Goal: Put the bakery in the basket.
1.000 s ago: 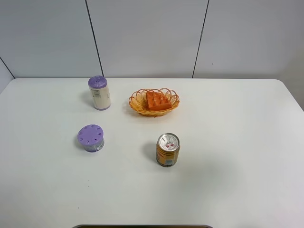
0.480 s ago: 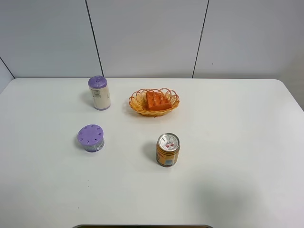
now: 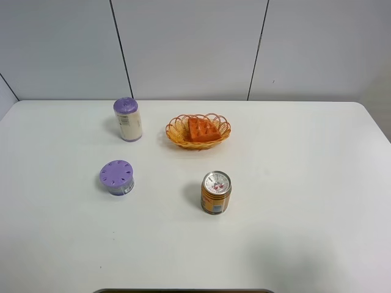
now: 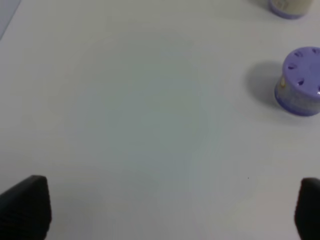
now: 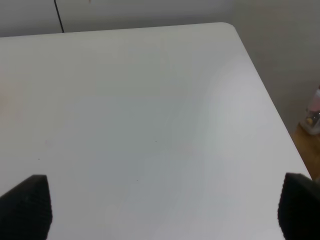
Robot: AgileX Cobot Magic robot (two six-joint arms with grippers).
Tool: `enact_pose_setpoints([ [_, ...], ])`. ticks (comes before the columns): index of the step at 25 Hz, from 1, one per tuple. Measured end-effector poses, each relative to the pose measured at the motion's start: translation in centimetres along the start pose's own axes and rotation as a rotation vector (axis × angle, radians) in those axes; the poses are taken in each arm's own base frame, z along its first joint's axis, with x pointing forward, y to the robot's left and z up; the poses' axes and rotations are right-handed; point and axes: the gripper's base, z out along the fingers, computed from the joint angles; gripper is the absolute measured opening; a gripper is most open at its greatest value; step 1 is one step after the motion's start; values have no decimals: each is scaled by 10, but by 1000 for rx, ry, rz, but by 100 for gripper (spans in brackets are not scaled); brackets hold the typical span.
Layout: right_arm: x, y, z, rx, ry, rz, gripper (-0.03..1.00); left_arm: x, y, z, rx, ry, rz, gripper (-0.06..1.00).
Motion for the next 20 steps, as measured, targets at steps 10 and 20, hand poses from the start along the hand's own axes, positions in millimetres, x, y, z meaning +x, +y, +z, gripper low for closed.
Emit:
enact_pose_setpoints([
  [10,0,0,0,0,0,0,89,0,0,0,0,0,0,99],
  [20,0,0,0,0,0,0,89,0,0,0,0,0,0,99],
])
